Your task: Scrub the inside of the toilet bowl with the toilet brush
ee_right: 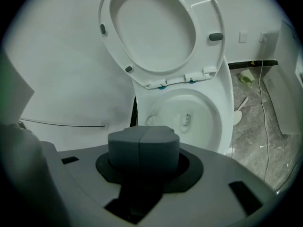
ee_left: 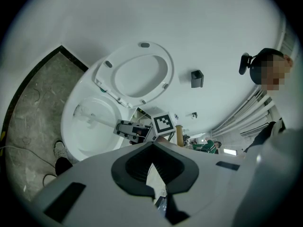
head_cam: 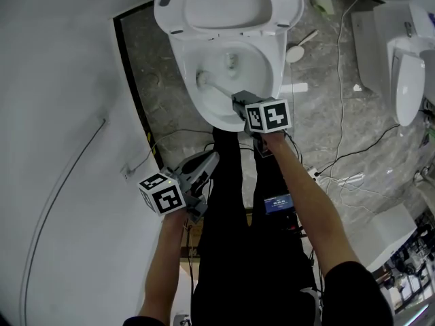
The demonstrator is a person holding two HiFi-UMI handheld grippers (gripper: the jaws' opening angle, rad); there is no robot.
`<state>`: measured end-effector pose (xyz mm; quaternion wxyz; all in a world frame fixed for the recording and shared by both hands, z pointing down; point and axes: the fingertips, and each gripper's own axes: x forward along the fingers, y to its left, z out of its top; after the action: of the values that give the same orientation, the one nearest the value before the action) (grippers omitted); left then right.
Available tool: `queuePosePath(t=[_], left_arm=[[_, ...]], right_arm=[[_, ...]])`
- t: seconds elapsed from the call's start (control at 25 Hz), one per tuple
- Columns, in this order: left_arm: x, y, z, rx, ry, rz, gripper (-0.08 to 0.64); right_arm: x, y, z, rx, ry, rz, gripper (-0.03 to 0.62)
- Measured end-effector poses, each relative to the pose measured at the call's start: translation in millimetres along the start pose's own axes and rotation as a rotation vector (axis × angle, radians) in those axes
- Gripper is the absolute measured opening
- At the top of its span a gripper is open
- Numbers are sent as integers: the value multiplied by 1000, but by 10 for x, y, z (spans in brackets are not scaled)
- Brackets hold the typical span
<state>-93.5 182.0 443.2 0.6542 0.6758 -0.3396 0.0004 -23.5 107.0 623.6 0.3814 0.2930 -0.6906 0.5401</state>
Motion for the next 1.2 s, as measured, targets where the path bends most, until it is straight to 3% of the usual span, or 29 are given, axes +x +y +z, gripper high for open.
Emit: queuePosePath(t=[0.6, 0.92, 1.2], left_arm=[[-11, 56, -16, -4, 14, 12, 11], [4, 76, -32, -6, 14, 16, 11], [39, 60, -66, -7, 16, 9, 11]], right_arm=[[9, -192, 339, 125, -160, -22, 160], [-33, -315, 525, 80, -181, -67, 160], [-189, -522, 601, 107, -247, -128, 160]])
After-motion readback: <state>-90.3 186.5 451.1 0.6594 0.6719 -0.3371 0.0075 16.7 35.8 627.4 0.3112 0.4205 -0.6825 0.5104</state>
